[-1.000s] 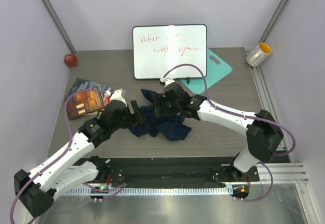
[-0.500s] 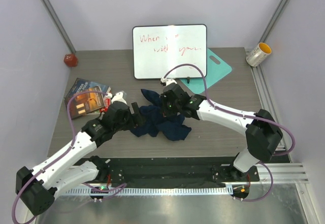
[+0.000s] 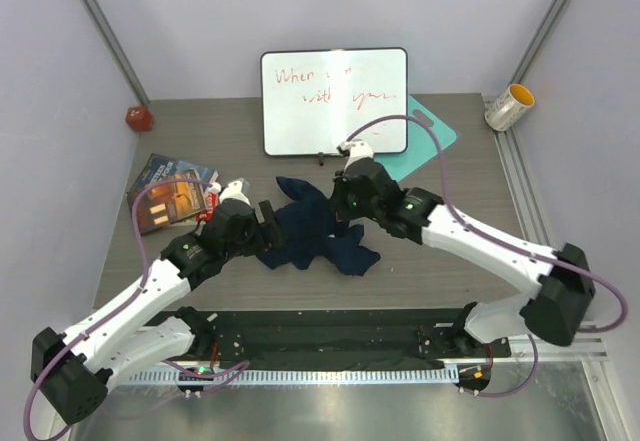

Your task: Fold and stack the t-shirts

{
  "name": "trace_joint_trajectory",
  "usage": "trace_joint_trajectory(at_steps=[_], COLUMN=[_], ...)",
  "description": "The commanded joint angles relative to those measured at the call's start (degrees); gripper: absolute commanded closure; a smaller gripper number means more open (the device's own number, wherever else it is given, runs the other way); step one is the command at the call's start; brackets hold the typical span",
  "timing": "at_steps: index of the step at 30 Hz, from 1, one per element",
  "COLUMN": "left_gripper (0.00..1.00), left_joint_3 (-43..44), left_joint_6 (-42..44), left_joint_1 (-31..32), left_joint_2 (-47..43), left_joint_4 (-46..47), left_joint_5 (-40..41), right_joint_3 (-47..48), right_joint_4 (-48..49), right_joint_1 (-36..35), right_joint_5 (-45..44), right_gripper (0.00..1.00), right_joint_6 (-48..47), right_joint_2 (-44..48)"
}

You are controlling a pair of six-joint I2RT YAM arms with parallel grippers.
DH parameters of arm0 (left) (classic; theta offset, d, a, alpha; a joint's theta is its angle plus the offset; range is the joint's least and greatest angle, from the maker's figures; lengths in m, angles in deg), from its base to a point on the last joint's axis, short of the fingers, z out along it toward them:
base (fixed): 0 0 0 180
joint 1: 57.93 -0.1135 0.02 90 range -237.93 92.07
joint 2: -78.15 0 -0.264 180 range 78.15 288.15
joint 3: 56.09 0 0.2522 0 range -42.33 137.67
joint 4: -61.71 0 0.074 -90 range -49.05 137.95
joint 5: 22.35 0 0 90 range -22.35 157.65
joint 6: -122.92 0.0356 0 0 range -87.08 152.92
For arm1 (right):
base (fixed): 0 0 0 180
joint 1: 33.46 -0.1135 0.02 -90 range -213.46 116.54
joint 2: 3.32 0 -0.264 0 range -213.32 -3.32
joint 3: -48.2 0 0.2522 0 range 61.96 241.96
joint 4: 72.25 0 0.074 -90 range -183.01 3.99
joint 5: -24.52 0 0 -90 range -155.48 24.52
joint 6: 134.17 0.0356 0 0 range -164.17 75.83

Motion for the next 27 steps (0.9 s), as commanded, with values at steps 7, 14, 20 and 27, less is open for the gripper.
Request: trace_joint_trajectory(at_steps=[7, 14, 20, 27], left_gripper=[0.19, 0.19, 0.17, 0.17], left_joint_3=[0.4, 0.5, 0.9, 1.1], left_joint_6=[-0.7, -1.1, -3.0, -3.9], left_joint_1=[-0.2, -0.2, -0.3, -0.3], left_joint_2=[1.1, 1.5, 2.6, 6.0], left_joint_4=[3.0, 3.0, 0.0, 0.0], left_joint_5=[-0.4, -0.3, 3.9, 3.9], right_joint_3=[7.4, 12.6, 12.2, 11.6], right_joint_4=[-6.3, -11.4, -14.0, -13.8], right_joint_1=[-0.3, -0.3, -0.3, -0.3], right_joint_5=[-18.6, -20.8, -23.5, -29.6], right_gripper=[0.99, 0.99, 0.99, 0.99], right_joint_6=[-4.9, -8.6, -9.1, -10.1], right_joint_2=[17.9, 23.4, 25.9, 29.6])
